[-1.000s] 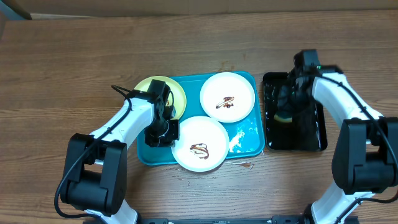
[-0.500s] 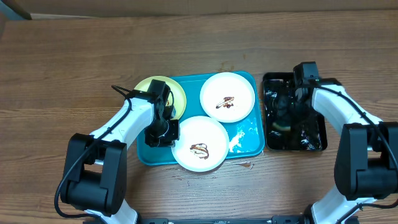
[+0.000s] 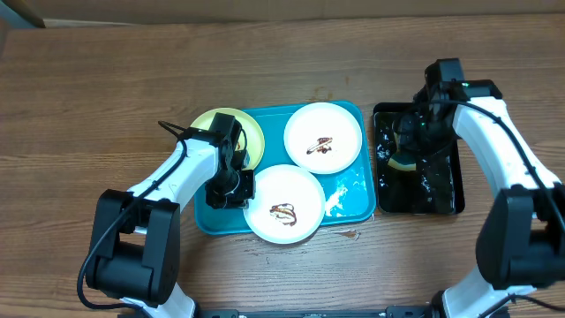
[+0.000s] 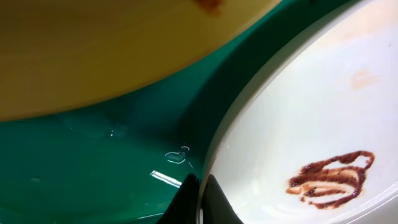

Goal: Clean dirty plates on tray and stack at the side
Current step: 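Lift the sponge with right gripper, dipping it in the water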

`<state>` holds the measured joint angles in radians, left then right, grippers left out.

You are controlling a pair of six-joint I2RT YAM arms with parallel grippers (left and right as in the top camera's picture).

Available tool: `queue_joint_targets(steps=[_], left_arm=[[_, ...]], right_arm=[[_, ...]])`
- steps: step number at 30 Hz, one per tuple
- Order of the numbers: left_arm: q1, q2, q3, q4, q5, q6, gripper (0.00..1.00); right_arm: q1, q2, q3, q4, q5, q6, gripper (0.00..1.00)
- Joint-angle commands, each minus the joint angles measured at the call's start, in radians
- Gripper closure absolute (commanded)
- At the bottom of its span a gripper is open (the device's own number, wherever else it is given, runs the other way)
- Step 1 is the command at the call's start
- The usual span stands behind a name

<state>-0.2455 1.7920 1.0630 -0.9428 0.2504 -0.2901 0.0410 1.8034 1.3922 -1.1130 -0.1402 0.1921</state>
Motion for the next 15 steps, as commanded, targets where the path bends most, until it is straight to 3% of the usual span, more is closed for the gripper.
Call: queue_joint_targets(steps=[1,8,15], left_arm=[[-0.004,0.013,0.013,0.002,-0.013,-0.025,0.96],[-0.004,0.013,0.013,0.002,-0.014,-0.025,0.96],[-0.004,0.013,0.013,0.002,-0.013,-0.025,0.96]], right_arm=[[0.006,-0.137,0.014,-0.005,-0.026,0.018,0.96],[0.035,-0.303,-0.039,0.024,0.012,0.018,0.96],[0.042,-0.338,-0.075,0.071,0.096,0.092,0.96]])
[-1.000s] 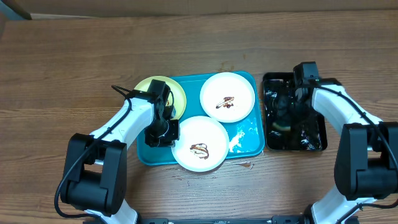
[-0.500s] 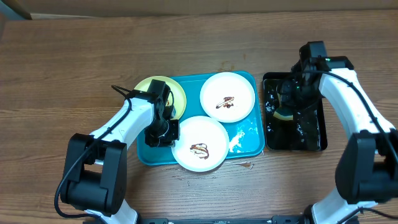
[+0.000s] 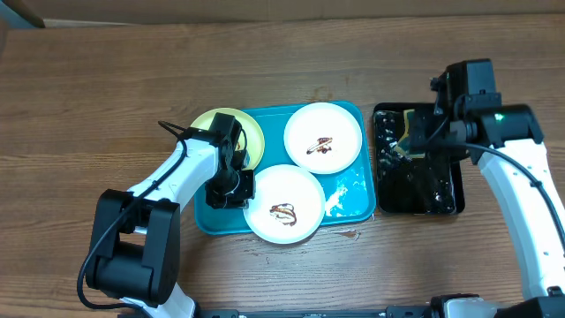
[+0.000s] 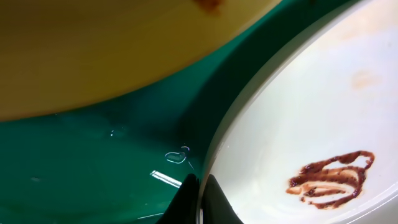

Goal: Clean dirty plates on tray and stack at the side
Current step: 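Lift the sponge with right gripper, dipping it in the water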

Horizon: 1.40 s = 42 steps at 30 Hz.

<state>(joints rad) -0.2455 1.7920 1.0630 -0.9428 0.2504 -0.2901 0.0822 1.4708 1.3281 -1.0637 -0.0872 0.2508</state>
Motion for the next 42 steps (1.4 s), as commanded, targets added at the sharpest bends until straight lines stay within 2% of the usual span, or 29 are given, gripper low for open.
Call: queue_joint_targets(steps=[1,11,22,42], left_arm=[[-0.004,0.013,0.013,0.002,-0.013,-0.025,0.96],[-0.004,0.013,0.013,0.002,-0.013,-0.025,0.96],[-0.004,0.013,0.013,0.005,-0.013,-0.025,0.96],[-0.004,0.013,0.013,0.01,-0.013,-0.025,0.96]], right_arm=[[0.001,-0.006,-0.011,0.027,0.042,0.032,0.96],[0.001,-0.005,-0.012,0.061,0.122,0.031,0.96],[0.009,-0.005,-0.056,0.078,0.421,0.069,0.96],[0.041,-0.005,-0.057,0.047,0.491,0.117,0.96]])
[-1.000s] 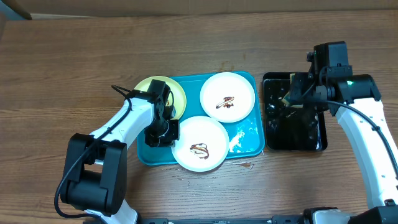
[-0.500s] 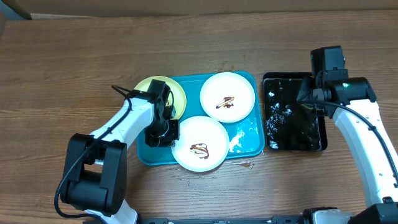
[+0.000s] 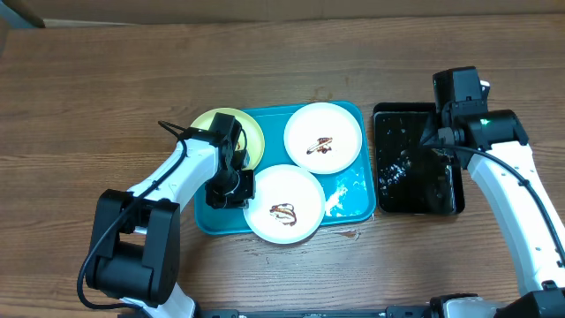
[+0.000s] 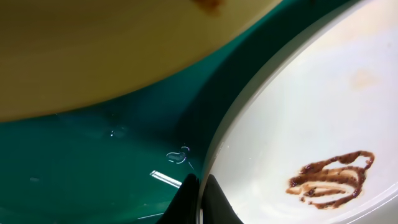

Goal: Clean dirty plates on tray and stack at the side
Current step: 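Lift the sponge with right gripper, dipping it in the water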

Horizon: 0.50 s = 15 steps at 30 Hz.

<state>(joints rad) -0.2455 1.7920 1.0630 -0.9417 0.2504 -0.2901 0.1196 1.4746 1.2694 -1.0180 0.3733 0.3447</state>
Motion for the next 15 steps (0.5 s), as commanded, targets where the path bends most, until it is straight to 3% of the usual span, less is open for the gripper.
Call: queue_joint_targets(steps=[1,7,11,15], left_arm=[[-0.004,0.013,0.013,0.009,-0.013,-0.025,0.96],[-0.004,0.013,0.013,0.008,-0.013,-0.025,0.96],[-0.004,0.013,0.013,0.013,-0.013,-0.025,0.96],[-0.004,0.013,0.013,0.014,-0.013,-0.025,0.96]], right_arm=[[0.004,-0.008,0.002,0.0,0.031,0.024,0.96],[0.004,-0.008,0.002,-0.001,-0.013,0.026,0.96],[0.003,-0.008,0.002,0.01,-0.303,-0.084,0.96],[0.003,-0.008,0.002,0.027,-0.427,-0.086,0.96]])
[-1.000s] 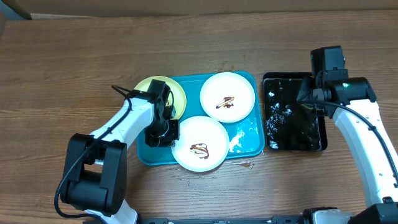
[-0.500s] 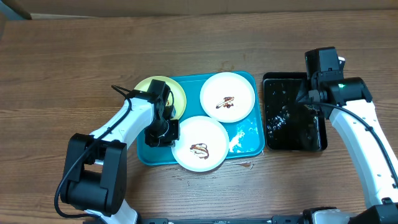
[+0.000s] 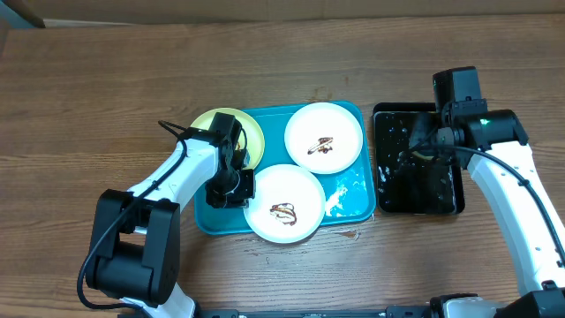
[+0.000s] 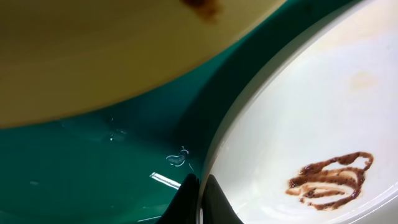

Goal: Clean dirty plates on tray and stack at the side
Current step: 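Lift the sponge with right gripper, dipping it in the water, then move the sponge with right gripper onto the front white plate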

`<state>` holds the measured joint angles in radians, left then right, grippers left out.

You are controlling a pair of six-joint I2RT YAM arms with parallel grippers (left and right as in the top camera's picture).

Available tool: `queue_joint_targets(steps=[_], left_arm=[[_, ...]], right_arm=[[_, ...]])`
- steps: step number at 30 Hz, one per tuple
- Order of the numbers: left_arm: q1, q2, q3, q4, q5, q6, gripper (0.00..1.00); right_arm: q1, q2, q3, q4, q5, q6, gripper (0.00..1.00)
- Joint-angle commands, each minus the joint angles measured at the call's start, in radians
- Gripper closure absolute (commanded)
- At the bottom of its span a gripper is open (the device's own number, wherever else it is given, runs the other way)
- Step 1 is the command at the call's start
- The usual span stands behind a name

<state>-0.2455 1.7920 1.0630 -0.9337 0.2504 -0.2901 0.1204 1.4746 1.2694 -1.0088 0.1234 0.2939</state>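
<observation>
My left gripper (image 4: 200,185) is shut on the left rim of the near white plate (image 4: 311,118), which carries a brown sauce smear (image 4: 329,179). Overhead, that gripper (image 3: 237,189) sits at the plate's (image 3: 282,203) left edge on the teal tray (image 3: 350,196). A second smeared white plate (image 3: 323,135) lies at the tray's back. A yellow plate (image 3: 222,130) rests on the tray's back left corner. My right gripper (image 3: 422,141) hangs over the black tub (image 3: 418,181); its fingers are hidden under the wrist.
The black tub to the right of the tray holds dark water with wet glints. Water drops lie on the tray's right side (image 3: 340,201). Bare wooden table (image 3: 106,97) surrounds the tray and tub.
The right wrist has shifted slightly left over the tub. In the left wrist view the yellow plate's edge sits a little lower; the left gripper still pinches the white plate's rim.
The left gripper stayed shut on the near white plate's rim throughout. The right gripper was low in the tub by a yellowish sponge, then higher with the sponge at its fingers, then over the tub's back right, and now slightly further left.
</observation>
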Motion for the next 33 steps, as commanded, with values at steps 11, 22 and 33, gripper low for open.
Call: queue_joint_targets(steps=[11,22,33], left_arm=[[-0.004,0.013,0.013,0.008,-0.013,-0.025,0.96],[-0.004,0.013,0.013,0.008,-0.013,-0.025,0.96],[-0.004,0.013,0.013,0.008,-0.013,-0.025,0.96]], right_arm=[[0.072,-0.005,0.001,-0.005,-0.631,-0.224,0.96],[0.381,0.162,0.001,0.055,-0.604,-0.151,0.96],[0.581,0.338,0.001,0.15,-0.586,-0.031,0.96]])
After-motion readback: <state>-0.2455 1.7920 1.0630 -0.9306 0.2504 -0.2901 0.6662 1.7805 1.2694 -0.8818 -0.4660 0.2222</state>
